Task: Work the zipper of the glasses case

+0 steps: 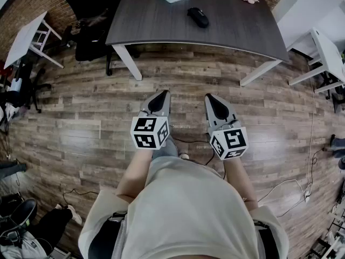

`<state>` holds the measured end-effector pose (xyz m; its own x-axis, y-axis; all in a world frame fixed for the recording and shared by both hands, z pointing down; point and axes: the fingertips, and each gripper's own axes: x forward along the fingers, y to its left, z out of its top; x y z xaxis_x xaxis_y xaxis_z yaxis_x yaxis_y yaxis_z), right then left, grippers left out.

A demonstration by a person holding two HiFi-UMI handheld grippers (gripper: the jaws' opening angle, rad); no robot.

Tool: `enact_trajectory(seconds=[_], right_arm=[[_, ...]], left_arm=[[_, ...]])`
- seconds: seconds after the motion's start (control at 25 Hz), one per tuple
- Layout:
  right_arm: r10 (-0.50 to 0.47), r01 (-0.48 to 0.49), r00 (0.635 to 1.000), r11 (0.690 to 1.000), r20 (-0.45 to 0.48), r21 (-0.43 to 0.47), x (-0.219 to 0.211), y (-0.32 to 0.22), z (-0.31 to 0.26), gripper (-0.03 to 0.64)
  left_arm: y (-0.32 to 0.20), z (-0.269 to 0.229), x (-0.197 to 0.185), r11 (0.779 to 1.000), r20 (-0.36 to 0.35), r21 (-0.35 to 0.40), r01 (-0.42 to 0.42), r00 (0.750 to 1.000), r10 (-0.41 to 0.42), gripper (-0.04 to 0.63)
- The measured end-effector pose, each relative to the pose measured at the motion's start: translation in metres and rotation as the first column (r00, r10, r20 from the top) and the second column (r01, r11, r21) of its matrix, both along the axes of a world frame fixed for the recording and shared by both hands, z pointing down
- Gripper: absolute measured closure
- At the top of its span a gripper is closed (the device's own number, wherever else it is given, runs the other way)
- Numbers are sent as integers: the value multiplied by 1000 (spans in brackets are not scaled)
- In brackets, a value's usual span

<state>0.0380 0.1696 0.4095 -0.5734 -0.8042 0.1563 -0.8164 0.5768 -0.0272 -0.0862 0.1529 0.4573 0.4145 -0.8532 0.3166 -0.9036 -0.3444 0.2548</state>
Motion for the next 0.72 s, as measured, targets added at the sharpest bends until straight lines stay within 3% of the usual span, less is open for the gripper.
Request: enact_trajectory(seconds=[0.24, 0.72], right_arm=[[-7, 7, 1000, 1000, 10, 2, 13, 68, -3, 615], [-24, 23, 1000, 999, 19, 27, 20, 108, -13, 615]], left_arm=[[77, -5, 12, 1000, 2, 0, 17, 1000, -17, 584], [109, -24, 13, 998, 4, 54, 12, 1000, -13, 583]])
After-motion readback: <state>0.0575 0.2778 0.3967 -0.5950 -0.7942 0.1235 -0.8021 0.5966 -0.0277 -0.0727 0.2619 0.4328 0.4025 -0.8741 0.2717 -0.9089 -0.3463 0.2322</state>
